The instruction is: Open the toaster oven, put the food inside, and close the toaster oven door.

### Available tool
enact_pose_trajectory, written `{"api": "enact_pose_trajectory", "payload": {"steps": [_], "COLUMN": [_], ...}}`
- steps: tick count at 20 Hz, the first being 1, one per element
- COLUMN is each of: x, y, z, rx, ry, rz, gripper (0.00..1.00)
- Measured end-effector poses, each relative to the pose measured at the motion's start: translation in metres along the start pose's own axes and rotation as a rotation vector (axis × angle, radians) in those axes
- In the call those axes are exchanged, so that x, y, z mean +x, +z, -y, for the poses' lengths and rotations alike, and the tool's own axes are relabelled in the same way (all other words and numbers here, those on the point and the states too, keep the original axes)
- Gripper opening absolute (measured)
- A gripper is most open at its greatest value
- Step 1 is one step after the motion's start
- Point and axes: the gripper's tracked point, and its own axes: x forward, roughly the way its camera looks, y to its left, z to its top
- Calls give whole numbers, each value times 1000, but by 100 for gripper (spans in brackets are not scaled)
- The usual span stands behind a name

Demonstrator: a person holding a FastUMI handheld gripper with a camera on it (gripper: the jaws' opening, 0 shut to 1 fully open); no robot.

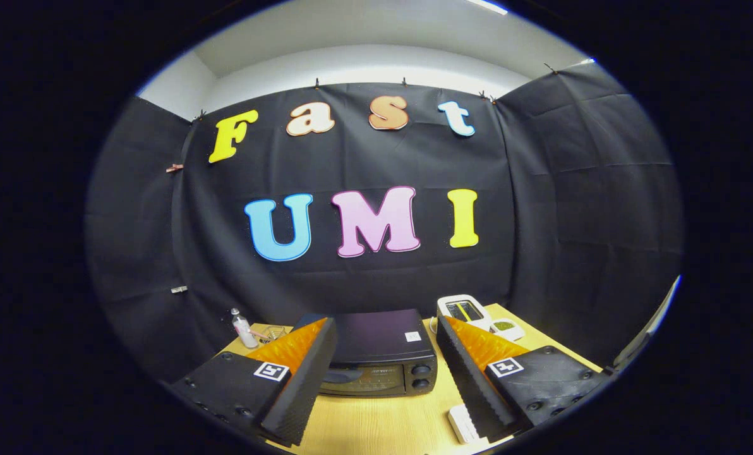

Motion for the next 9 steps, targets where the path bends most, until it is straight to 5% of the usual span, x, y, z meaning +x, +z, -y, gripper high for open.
{"api": "enact_pose_trajectory", "payload": {"steps": [9], "x": [3], "y": [-8], "z": [-6], "rx": [-12], "ry": [1], "rz": [-48], "gripper": [98]}}
